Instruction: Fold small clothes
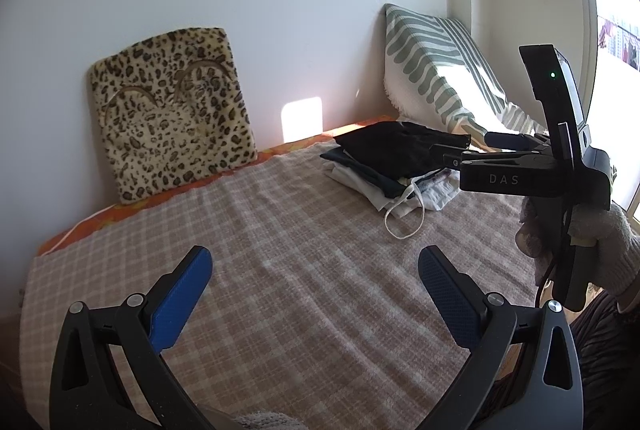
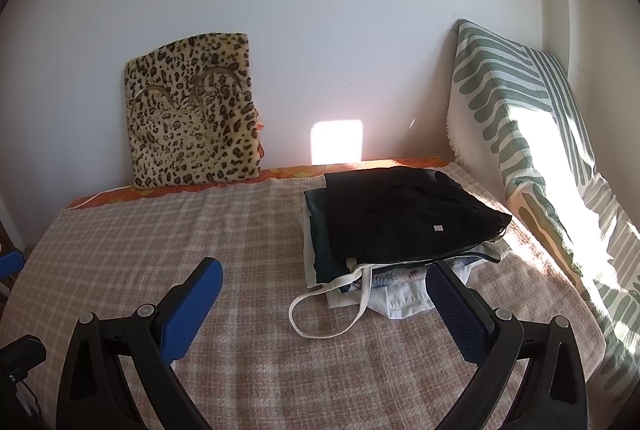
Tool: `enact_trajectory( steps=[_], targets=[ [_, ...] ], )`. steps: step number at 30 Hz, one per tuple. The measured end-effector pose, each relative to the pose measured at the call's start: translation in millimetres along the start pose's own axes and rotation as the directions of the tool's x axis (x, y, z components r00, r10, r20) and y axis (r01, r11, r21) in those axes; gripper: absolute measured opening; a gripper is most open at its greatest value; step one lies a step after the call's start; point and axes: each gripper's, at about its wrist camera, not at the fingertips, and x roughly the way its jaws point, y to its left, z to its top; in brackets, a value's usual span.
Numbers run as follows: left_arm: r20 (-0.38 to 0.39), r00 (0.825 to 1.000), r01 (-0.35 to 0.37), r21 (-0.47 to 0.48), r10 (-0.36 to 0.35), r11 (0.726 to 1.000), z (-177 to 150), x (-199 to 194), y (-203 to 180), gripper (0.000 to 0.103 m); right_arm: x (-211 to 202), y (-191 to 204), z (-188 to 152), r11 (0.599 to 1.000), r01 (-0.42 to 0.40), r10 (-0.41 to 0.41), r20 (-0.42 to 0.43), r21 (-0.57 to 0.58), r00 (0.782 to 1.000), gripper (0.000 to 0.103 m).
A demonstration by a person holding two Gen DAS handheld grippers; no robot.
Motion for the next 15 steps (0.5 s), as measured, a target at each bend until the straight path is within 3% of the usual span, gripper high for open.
enact_trajectory(
  steps=[15],
  targets=[
    [0.008,1.0,-0.02,-0.03,0.02,0.999,-2.0,-6.0,5.5,0.103,-3.8,3.8,-3.0,1.0,0.004,-0.004,-0.001,0.004,1.0,0.103]
  ],
)
